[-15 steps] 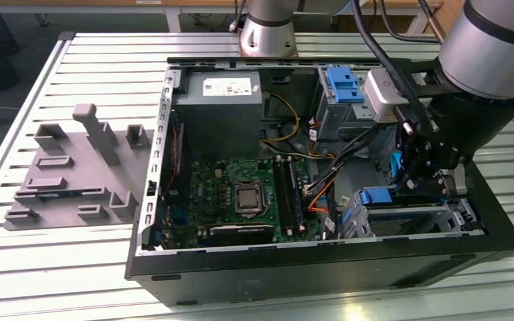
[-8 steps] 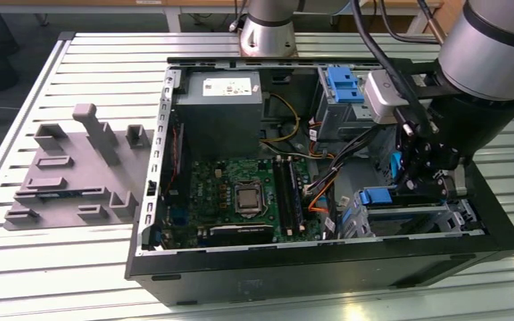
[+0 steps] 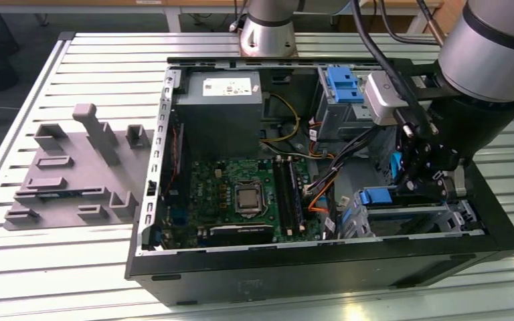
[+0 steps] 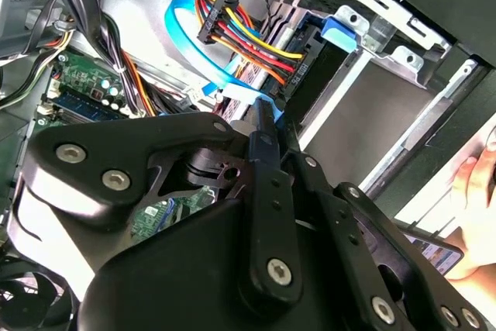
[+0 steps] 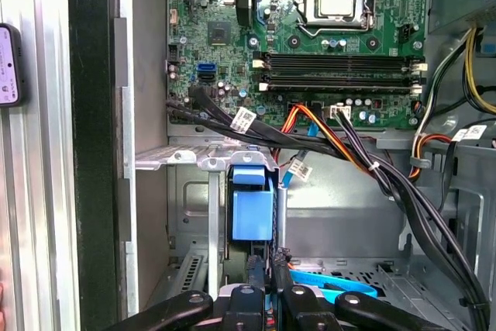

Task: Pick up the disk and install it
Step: 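Insert the second disk wire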

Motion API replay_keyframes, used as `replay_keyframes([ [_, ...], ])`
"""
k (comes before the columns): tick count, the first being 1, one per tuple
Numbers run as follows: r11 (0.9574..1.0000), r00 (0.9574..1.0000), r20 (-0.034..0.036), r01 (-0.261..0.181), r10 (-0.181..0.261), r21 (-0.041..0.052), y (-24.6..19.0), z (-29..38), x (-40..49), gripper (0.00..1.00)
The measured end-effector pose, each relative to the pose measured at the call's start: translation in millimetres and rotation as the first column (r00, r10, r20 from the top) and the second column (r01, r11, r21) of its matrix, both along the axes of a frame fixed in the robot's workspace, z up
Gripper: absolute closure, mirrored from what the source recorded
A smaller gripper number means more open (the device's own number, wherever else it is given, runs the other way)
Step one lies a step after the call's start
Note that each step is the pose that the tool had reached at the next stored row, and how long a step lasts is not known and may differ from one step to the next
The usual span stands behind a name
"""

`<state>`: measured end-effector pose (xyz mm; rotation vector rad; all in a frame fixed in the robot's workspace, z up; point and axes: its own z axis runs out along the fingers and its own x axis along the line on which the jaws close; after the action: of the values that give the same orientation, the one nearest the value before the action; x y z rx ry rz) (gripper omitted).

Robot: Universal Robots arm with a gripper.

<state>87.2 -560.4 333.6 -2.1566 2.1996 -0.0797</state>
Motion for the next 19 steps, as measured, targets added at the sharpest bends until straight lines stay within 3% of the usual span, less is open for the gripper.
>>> replay_keyframes([
  [19, 1.0, 1.0, 0.0, 0.001, -0.001, 0.0003, -0.7, -2.8, 0.9, 0.84],
])
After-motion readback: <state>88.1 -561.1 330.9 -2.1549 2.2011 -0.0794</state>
